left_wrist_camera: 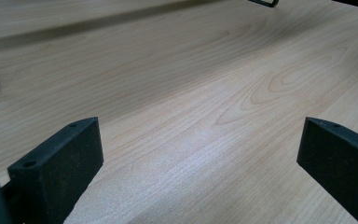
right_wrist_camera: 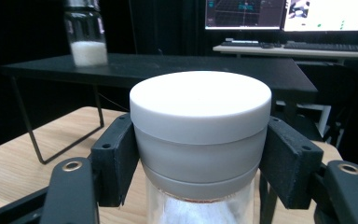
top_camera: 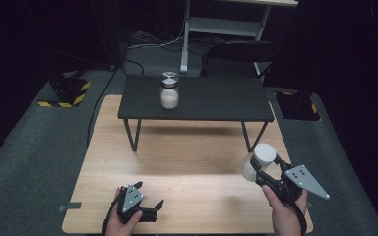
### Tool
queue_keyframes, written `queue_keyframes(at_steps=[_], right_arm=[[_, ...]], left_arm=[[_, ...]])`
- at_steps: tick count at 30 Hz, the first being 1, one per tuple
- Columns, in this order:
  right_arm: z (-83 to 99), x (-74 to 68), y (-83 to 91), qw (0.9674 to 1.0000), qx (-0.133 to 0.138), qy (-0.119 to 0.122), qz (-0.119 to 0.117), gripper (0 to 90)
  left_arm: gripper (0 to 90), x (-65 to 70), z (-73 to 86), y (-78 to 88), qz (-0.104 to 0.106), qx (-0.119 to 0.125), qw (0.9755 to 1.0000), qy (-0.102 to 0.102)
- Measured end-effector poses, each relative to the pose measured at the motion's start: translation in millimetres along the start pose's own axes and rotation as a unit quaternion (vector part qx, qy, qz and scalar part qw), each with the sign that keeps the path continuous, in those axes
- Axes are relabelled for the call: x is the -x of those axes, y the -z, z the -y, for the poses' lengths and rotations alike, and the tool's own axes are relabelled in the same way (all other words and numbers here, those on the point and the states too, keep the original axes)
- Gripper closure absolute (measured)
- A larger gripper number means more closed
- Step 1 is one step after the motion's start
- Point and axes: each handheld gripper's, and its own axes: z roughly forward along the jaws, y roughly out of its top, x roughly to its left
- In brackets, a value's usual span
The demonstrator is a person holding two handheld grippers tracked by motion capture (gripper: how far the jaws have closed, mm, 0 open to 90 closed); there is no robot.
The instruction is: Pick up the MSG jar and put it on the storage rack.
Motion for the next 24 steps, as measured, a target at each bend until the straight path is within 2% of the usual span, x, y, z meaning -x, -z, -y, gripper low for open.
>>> queue_keyframes(at_steps=[10,16,24], right_arm=[[-19.4,-14.2,-13.9,0.9999,0.007,0.004,-0.011,34.2],[-31.3,-19.7,-27.3,0.9999,0.005,0.008,-0.014,34.2],[-56.4,-25.5,-50.7,0.9998,0.006,0.012,-0.016,34.2]], left_arm=[[0.2,-0.3,-0.9,-0.4,-0.001,-0.003,1.0000,0.002],[0.2,0.1,-1.8,-0.6,-0.002,-0.005,1.0000,0.004],[0.2,0.4,-2.6,-1.0,-0.001,-0.008,1.0000,0.003]])
